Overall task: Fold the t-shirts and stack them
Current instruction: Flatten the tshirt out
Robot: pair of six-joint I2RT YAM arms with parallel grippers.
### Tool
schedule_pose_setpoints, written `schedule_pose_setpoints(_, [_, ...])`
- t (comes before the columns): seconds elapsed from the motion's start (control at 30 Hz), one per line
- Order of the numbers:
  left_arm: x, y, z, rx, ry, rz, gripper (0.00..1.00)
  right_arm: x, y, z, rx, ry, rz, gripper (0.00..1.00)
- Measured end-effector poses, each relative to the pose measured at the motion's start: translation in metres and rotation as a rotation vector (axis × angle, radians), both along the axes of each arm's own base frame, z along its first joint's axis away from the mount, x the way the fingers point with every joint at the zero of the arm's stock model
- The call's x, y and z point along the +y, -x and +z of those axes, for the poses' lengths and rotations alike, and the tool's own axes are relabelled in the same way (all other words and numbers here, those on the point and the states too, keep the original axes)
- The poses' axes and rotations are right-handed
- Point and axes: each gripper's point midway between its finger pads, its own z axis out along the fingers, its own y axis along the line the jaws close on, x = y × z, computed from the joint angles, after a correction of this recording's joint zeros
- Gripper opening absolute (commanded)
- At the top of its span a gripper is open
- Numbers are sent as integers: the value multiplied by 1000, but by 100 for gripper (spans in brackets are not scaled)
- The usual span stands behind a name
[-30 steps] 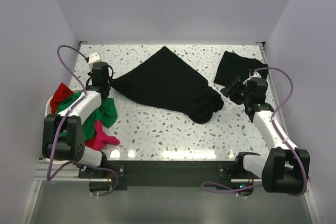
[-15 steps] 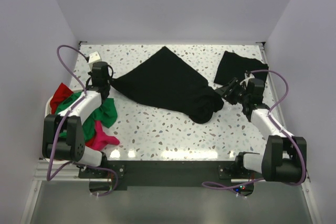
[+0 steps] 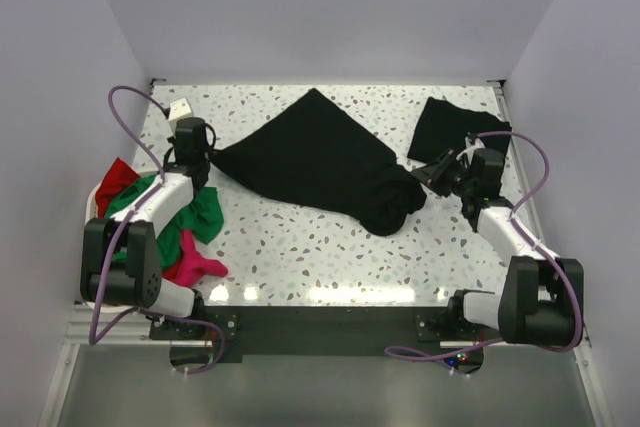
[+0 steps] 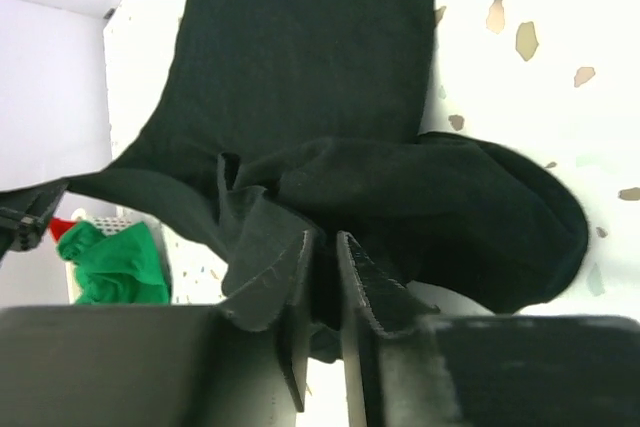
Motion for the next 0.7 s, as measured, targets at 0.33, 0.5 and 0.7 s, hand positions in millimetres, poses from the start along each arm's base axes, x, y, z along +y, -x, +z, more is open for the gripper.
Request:
schedule_pose_setpoints(0.33, [-2,-1,0,-1,7,-11,0,-12,-8,8,-18,68,-47,0])
schedule_pose_setpoints(0.5, [-3,-1,9,-22,10,-15,0,-21,-22,73,-152,119,-77,0])
schedule_pose_setpoints(0.7, [-5,-3,79,-174,26,-24,0,-30,-20,179,-379,192,-119,0])
